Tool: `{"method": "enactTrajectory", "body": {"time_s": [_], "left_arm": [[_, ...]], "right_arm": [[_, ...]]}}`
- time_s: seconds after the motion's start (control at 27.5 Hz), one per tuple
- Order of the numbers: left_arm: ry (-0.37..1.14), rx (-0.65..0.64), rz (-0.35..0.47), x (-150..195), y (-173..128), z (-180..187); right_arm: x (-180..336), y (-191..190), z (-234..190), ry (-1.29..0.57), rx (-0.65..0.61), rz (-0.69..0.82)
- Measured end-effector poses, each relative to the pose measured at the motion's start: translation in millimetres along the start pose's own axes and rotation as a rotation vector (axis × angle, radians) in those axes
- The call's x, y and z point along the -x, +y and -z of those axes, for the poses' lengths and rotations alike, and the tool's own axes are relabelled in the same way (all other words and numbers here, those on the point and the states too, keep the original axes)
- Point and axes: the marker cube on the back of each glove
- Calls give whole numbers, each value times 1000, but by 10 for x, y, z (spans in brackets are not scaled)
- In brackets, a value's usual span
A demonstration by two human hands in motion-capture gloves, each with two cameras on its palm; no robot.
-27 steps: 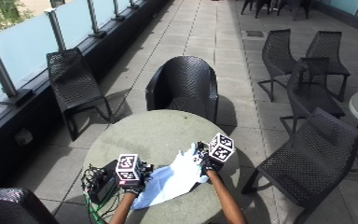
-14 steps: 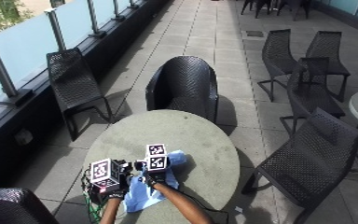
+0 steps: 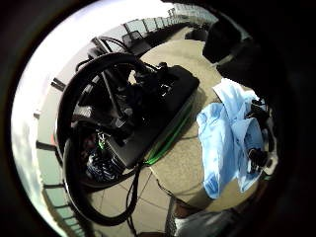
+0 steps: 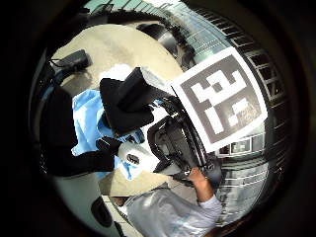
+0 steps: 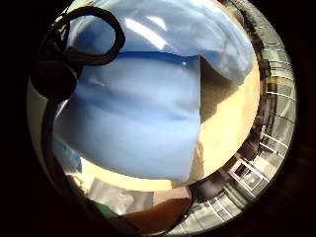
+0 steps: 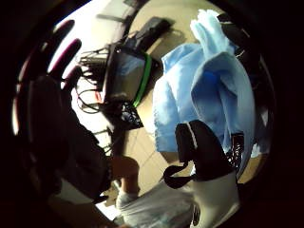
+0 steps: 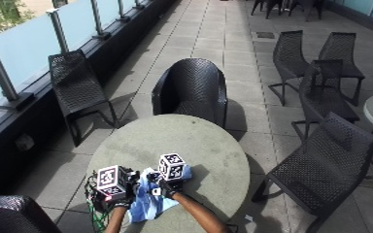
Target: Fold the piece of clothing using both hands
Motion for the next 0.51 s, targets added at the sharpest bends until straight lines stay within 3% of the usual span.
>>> {"method": "enactTrajectory", "body": {"time_s": [0.18,0.25,0.36,0.51], "left_arm": [[7,15,-28,-111,-31,-42],[2,14,-44,-176,-35,-46],[-15,16,-63,-273,-34,-72],[-43,27,-84,-388,-20,-94]], "right_arm": [[-751,353,731,77,-2,91],[-1133,510,1052,155,-47,31],[-1667,761,1433,273,-213,-143],[-2093,1012,1609,300,-376,-293]]}}
